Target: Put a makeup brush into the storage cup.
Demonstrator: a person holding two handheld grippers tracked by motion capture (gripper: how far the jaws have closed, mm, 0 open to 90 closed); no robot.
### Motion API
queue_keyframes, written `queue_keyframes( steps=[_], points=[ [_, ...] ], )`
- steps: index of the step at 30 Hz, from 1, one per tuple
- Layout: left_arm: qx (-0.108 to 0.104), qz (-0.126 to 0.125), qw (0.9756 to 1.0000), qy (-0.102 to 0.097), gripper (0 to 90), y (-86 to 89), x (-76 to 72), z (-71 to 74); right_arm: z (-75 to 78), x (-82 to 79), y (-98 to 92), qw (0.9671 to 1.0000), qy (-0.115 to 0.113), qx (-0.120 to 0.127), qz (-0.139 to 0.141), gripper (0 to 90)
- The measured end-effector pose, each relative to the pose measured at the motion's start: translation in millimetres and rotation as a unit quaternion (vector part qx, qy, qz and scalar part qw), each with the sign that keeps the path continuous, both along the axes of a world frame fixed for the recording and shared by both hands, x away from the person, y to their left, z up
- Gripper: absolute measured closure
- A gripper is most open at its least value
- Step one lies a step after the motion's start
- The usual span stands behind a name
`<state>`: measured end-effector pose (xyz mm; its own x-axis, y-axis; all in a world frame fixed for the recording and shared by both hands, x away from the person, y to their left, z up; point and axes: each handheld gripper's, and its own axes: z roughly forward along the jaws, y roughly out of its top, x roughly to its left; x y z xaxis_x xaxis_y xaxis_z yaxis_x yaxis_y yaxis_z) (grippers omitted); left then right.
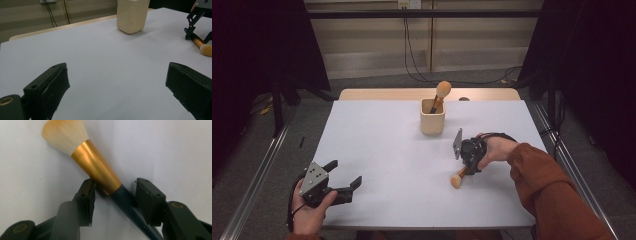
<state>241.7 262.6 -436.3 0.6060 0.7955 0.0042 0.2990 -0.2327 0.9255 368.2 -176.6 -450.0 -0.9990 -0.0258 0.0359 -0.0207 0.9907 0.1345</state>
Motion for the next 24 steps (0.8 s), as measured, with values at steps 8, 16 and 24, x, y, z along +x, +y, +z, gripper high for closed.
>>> queue_keyframes(
  steps=[8,16,24],
  points=[
    [0.001,0.001,1.0,0.0,4.6,-0.2,-0.1,0.1,1.4,-2.5,0.5,1.0,0.005,-0.003,0.005,69.0],
    [0.001,0.0,1.0,0.001,4.6,0.0,0.0,-0.1,1.9,-1.7,3.0,0.9998,0.008,-0.015,-0.008,75.2],
    [0.001,0.001,1.0,0.002,4.6,-0.2,0.2,-0.1,2.5,1.3,3.4,0.999,0.019,-0.018,-0.037,75.3]
  ],
)
